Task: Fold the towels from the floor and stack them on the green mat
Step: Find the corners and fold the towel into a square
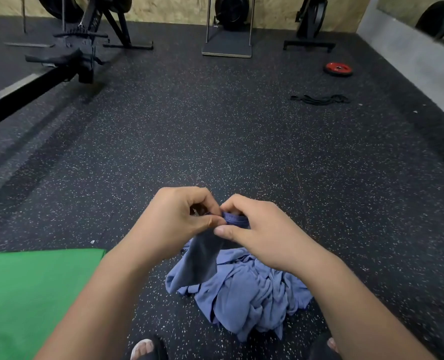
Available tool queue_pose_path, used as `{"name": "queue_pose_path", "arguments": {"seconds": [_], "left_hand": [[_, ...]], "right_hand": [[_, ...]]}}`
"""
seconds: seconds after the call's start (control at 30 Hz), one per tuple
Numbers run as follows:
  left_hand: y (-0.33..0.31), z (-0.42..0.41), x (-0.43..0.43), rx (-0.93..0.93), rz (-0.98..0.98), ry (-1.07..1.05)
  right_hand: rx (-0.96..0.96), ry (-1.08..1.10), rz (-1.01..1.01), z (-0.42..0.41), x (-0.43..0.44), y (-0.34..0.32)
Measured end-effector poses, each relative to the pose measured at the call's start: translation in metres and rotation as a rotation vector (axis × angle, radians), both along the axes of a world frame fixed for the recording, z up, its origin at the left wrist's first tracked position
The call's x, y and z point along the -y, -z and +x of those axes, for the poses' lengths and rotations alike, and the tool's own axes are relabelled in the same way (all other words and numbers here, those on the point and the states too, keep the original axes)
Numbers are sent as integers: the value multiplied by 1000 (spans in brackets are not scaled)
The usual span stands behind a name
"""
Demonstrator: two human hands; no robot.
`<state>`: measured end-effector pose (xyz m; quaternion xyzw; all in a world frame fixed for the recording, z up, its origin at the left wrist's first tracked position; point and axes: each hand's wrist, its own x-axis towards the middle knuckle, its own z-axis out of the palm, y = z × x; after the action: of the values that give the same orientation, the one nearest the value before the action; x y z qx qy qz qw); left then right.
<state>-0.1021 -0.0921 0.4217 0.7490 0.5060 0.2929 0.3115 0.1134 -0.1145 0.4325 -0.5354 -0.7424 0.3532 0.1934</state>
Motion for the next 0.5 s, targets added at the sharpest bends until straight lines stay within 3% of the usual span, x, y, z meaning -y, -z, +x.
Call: {"name": "queue_pose_path", "arguments": {"seconds": [0.23,0.37,0.5], "left_hand": [[-2,-5,-4,355,-205,57],[8,1,-3,292,-359,203],[41,9,-8,255,-382,218]], "right_hand": [[-64,-24,105,5,-1,-13],[-88,-18,195,14,-1,-24],[-135,14,266,29,-2,-34]]}}
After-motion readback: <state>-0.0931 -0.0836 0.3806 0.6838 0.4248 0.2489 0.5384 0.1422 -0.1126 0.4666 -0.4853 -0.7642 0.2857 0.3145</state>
